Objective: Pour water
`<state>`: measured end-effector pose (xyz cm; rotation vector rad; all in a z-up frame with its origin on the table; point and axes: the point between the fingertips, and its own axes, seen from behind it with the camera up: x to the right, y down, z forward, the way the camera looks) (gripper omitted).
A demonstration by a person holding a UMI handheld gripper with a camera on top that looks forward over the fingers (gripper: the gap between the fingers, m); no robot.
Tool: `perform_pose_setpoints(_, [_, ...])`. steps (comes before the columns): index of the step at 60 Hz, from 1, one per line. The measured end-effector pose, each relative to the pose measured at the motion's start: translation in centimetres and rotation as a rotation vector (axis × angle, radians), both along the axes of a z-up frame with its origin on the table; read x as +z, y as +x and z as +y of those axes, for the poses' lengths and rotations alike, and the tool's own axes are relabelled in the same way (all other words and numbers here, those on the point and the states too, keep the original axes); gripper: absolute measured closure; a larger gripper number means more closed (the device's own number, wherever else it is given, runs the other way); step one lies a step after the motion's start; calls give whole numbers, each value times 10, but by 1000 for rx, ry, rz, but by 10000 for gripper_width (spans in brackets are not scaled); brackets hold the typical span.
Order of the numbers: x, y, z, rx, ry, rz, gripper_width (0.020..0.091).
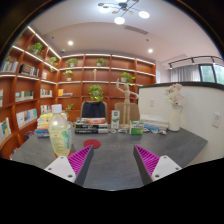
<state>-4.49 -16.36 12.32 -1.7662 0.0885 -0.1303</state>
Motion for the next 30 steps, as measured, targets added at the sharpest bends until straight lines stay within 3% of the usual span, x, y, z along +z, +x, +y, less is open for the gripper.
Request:
perform_pose_setpoints(17, [-30, -128, 17, 212, 40, 39, 277])
perform_pose_setpoints(30, [-31, -160, 59, 229, 60, 14, 272])
